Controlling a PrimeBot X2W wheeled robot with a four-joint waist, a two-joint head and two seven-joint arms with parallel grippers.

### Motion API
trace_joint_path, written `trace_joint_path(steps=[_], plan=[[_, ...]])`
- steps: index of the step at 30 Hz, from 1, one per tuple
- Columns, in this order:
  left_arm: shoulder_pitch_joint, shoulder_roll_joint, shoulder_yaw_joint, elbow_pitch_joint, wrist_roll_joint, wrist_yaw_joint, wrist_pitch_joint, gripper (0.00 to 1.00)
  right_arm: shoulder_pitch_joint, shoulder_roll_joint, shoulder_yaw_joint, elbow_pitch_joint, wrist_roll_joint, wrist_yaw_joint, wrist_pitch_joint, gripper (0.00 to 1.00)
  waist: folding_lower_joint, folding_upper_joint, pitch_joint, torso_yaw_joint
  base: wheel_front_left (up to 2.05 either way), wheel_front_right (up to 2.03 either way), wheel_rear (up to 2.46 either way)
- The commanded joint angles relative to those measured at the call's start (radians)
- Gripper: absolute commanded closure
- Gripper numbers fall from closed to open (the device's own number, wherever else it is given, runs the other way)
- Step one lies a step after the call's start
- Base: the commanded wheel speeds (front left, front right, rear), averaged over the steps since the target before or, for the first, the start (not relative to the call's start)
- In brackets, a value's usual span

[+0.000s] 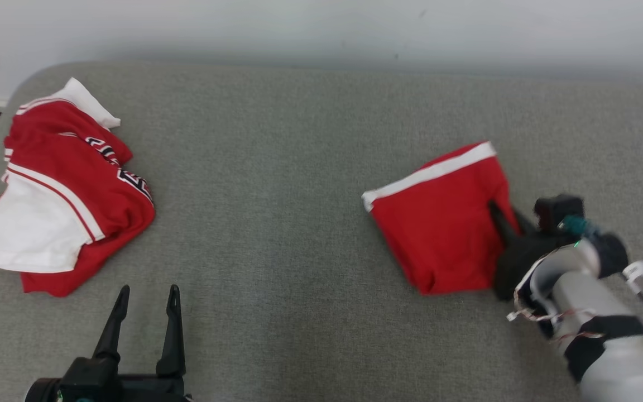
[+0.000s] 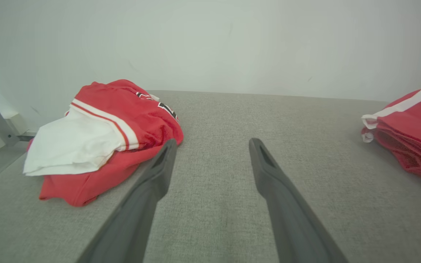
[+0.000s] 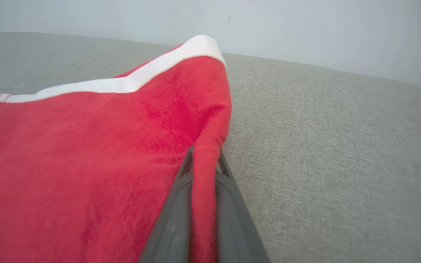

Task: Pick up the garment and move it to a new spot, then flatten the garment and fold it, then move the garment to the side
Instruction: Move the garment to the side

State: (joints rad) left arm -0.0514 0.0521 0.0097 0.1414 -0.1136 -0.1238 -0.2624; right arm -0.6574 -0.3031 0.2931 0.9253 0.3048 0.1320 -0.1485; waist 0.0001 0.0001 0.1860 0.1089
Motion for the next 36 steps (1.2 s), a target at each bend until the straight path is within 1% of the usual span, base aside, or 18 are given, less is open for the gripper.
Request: trace_joint_path(steps=[1, 3, 9, 15, 21, 25, 30, 31, 32, 36], plan=[[-0.015, -0.001, 0.001, -0.006, -0.005, -0.003, -0.003, 0.0, -0.02, -0.024, 0.01, -0.006, -0.002, -0.003, 0.003, 1.0, -0.0001, -0.0001, 0.045, -0.025, 0.0, 0.0, 0.0], [-0.028, -0.001, 0.003, -0.019, -0.007, -0.004, -0.004, 0.0, -0.057, -0.063, 0.044, -0.021, 0.001, -0.003, 0.014, 1.0, -0.0001, -0.0001, 0.077, -0.04, 0.0, 0.0, 0.0], [-0.095, -0.001, -0.003, -0.075, -0.008, -0.007, -0.003, 0.0, -0.154, -0.21, 0.102, -0.075, 0.023, -0.003, 0.048, 1.0, -0.0001, -0.0001, 0.187, -0.098, 0.0, 0.0, 0.0], [-0.172, 0.017, -0.02, -0.134, 0.009, -0.007, -0.004, 0.0, -0.203, -0.337, 0.098, -0.146, 0.053, -0.003, 0.076, 1.0, -0.0001, -0.0001, 0.272, -0.163, 0.0, 0.0, 0.0], [-0.234, 0.054, -0.046, -0.229, 0.038, -0.006, -0.004, 0.0, -0.241, -0.417, 0.093, -0.226, 0.069, -0.003, 0.124, 1.0, -0.0001, -0.0001, 0.357, -0.218, 0.0, 0.0, 0.0], [-0.254, 0.083, -0.057, -0.286, 0.048, -0.006, -0.004, 0.0, -0.273, -0.462, 0.067, -0.271, 0.072, -0.003, 0.162, 1.0, -0.0001, -0.0001, 0.405, -0.244, 0.0, 0.0, 0.0], [-0.274, 0.093, -0.069, -0.346, 0.046, -0.006, -0.004, 0.0, -0.307, -0.509, 0.032, -0.31, 0.064, -0.003, 0.203, 1.0, -0.0001, -0.0001, 0.449, -0.244, 0.0, 0.0, 0.0], [-0.274, 0.093, -0.069, -0.346, 0.046, -0.006, -0.004, 0.0, -0.307, -0.509, 0.032, -0.31, 0.064, -0.003, 0.203, 1.0, -0.0001, -0.0001, 0.449, -0.244, 0.0, 0.0, 0.0], [-0.279, 0.095, -0.076, -0.367, 0.051, -0.006, -0.004, 0.0, -0.32, -0.531, 0.019, -0.32, 0.062, -0.003, 0.216, 1.0, -0.0001, -0.0001, 0.462, -0.239, 0.0, 0.0, 0.0], [-0.272, 0.1, -0.08, -0.395, 0.059, -0.006, -0.004, 0.0, -0.344, -0.564, 0.005, -0.326, 0.048, -0.003, 0.241, 1.0, -0.0001, -0.0001, 0.475, -0.235, 0.0, 0.0, 0.0]])
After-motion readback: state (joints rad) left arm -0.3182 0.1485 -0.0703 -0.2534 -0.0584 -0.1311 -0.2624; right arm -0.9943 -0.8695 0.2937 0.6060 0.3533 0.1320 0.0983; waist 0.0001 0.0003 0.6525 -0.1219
